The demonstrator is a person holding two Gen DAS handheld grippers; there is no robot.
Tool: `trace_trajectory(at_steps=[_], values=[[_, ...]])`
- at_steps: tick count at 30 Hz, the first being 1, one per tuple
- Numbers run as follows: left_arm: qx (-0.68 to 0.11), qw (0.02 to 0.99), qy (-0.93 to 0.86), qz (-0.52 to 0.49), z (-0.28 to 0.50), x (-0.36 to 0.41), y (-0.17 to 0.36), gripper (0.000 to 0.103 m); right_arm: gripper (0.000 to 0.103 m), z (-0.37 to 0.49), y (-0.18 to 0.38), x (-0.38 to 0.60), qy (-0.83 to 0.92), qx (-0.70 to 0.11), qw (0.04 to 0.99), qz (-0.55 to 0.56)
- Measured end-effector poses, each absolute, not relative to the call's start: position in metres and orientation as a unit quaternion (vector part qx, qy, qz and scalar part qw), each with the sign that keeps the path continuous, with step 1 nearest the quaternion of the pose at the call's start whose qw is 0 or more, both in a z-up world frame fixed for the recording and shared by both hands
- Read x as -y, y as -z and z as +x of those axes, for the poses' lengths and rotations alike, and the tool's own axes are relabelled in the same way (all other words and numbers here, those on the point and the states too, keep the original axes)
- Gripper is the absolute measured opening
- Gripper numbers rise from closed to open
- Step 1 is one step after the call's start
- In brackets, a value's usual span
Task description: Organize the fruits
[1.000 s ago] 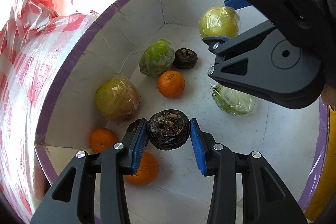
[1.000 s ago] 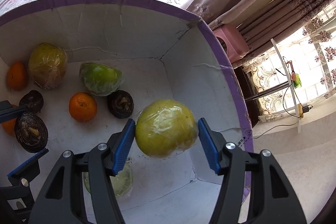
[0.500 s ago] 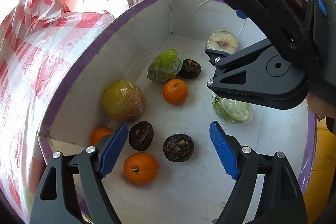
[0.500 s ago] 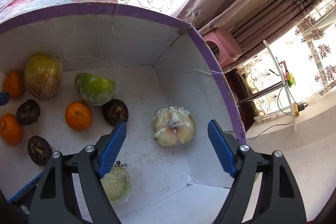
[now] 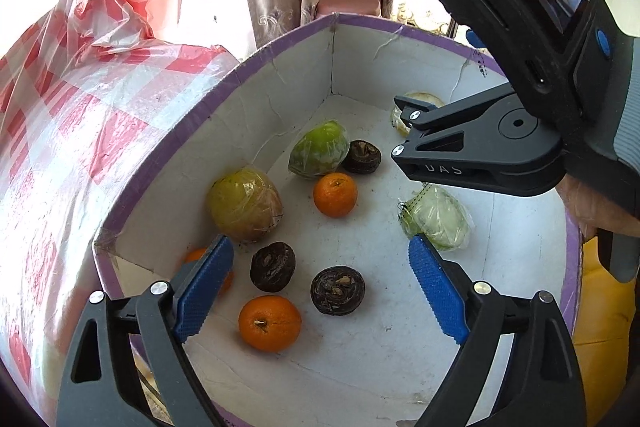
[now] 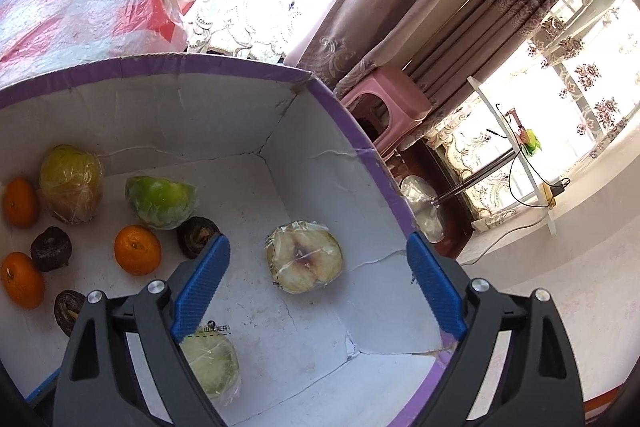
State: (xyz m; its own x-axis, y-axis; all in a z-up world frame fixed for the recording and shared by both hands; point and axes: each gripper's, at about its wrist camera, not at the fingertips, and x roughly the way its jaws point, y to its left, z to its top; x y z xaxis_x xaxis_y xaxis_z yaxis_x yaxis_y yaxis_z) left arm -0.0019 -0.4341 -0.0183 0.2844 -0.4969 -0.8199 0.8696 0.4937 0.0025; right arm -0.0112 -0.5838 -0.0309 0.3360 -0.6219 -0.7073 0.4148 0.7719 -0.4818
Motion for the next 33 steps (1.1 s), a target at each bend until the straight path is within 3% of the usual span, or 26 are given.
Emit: trace_trajectory(at_steps=[13,33], values=[[-0.407,0.779,0.453,0.148,0.012,0.407,0.005,0.087,0.092,-0.039,0.011,0.567,0.32,-0.444,0.836,-0.024],[-0.409,0.785,0.455,0.097,0.012,0.373,0.0,0.087,0.097,-0.085,-0.014,0.527,0.331,-0.388,0.858,0.063]])
